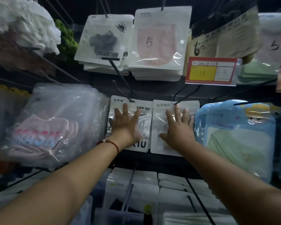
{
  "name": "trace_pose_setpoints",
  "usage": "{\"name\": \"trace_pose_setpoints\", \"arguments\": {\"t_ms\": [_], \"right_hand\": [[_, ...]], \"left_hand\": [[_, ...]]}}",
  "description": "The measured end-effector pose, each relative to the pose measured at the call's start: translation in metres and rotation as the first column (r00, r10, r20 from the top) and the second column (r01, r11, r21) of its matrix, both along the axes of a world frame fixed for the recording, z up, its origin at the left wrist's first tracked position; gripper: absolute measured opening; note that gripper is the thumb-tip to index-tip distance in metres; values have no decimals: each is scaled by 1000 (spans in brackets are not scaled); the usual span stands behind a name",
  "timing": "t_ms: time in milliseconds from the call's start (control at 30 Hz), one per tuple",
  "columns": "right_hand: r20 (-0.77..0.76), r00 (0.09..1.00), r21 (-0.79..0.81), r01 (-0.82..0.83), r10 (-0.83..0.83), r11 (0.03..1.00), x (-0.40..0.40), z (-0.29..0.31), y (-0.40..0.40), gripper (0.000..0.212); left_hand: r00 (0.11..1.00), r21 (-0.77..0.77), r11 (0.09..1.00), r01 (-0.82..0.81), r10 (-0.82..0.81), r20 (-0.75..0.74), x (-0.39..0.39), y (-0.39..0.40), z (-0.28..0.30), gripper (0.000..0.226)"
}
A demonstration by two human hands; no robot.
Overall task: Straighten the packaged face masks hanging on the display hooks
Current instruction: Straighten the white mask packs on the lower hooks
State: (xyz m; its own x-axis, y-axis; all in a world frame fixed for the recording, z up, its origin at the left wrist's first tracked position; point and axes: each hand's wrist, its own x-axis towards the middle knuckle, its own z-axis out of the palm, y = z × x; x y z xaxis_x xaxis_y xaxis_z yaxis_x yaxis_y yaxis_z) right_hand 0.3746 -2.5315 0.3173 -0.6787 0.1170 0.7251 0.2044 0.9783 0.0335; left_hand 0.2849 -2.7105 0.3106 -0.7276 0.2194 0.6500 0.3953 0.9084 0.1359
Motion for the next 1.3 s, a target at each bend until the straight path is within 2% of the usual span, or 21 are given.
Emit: {"name": "trace_pose_setpoints", "arguments": {"t_ms": [100,233,333,433,533,633,733,800,867,933,1100,1300], "right_hand": [[-97,989,-200,-125,107,972,11,-7,-8,97],[-211,959,-387,-262,191,884,22,-9,-11,94],[-157,972,-470,-229,174,853,22,0,-7,95],[-66,982,-495,-184,174,849,17,6,-2,98],[-51,980,-515,-190,191,836,17,9,1,98],[-39,981,-451,-186,189,873,21,6,-2,95],[52,997,-145,-57,65,988,22,-5,-8,101],[90,996,-20,-27,29,999,17,-8,-9,102],[124,992,-27,-14,17,1000,12,-5,-7,102],[141,990,-39,2,3,999,7,0,-5,97],[117,993,-49,-13,18,999,2,1,-7,88],[105,994,-16,-9,11,1000,16,-6,-12,94]], "left_hand": [[999,-10,999,31,-31,-17,15,2,-10,104],[969,-13,983,182,-181,-169,39,15,-14,100],[967,-86,978,191,-203,-154,41,32,-8,100],[986,-187,978,93,-116,-119,31,39,-8,103],[986,-191,978,79,-105,-130,25,37,-8,101],[975,-77,989,126,-138,-172,28,30,-10,99],[973,92,990,103,-82,-216,32,19,-18,96],[988,186,981,61,-33,-153,29,14,-20,95],[998,256,965,50,-43,-36,22,8,-16,98],[999,257,966,39,-45,17,15,5,-12,100],[1000,237,971,-10,16,-25,11,10,-13,98],[999,231,972,52,-51,-9,24,3,-19,93]]}}
